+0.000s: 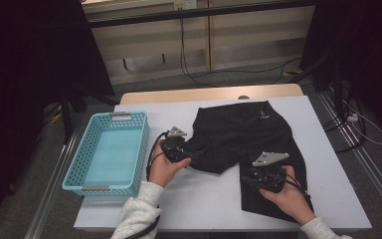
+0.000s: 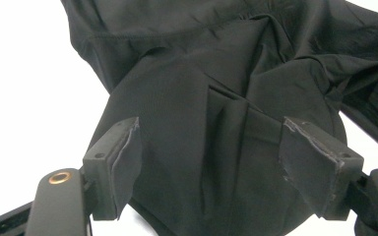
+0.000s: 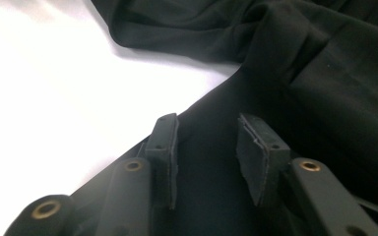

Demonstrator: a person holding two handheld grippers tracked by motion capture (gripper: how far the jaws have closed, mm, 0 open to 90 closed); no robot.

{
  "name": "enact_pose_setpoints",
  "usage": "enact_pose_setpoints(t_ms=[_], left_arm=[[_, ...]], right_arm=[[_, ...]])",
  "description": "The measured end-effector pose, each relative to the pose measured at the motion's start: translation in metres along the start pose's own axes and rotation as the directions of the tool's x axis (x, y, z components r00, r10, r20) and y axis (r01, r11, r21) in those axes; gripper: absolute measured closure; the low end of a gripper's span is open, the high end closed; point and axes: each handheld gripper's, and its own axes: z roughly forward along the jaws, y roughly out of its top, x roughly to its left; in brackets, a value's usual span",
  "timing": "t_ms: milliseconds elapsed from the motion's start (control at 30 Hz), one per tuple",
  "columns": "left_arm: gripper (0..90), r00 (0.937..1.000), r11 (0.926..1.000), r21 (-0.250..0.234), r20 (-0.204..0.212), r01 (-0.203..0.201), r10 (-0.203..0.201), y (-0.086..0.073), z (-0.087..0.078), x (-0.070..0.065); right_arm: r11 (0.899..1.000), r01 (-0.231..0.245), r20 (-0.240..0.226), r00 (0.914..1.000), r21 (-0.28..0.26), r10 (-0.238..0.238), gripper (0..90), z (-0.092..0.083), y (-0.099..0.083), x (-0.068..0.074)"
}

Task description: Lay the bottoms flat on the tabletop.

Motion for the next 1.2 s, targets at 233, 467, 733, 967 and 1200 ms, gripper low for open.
enact_pose_setpoints(t_ms=[233, 467, 733, 967, 1200], left_arm=[[25.5, 1.0, 1.0, -0.004, 0.004, 0.0, 0.0, 0.001, -0.002, 0.001], [25.5, 1.0, 1.0, -0.008, 0.005, -0.004, 0.004, 0.001, -0.002, 0.0], [25.4, 1.0, 0.9998, -0.015, 0.003, -0.008, 0.008, 0.002, -0.004, -0.002], [25.2, 1.0, 0.9999, -0.012, 0.001, -0.005, 0.005, 0.001, -0.003, -0.001], [25.1, 1.0, 1.0, -0.009, 0.008, -0.004, 0.004, 0.0, -0.003, 0.0]], right_arm=[[1.0, -0.019, -0.02, 0.9996, -0.005, 0.019, 89.0, -0.005, -0.005, 0.0], [0.999, -0.038, -0.054, 0.9978, 0.014, 0.038, 90.0, -0.02, -0.018, -0.001], [0.999, 0.007, -0.046, 0.9989, 0.041, -0.005, 87.8, -0.034, -0.023, 0.008], [0.998, -0.04, 0.011, 0.9991, -0.048, 0.04, 61.3, -0.012, -0.001, 0.003], [1.0, -0.005, 0.046, 0.9989, -0.011, 0.005, 86.9, 0.004, 0.003, 0.003]])
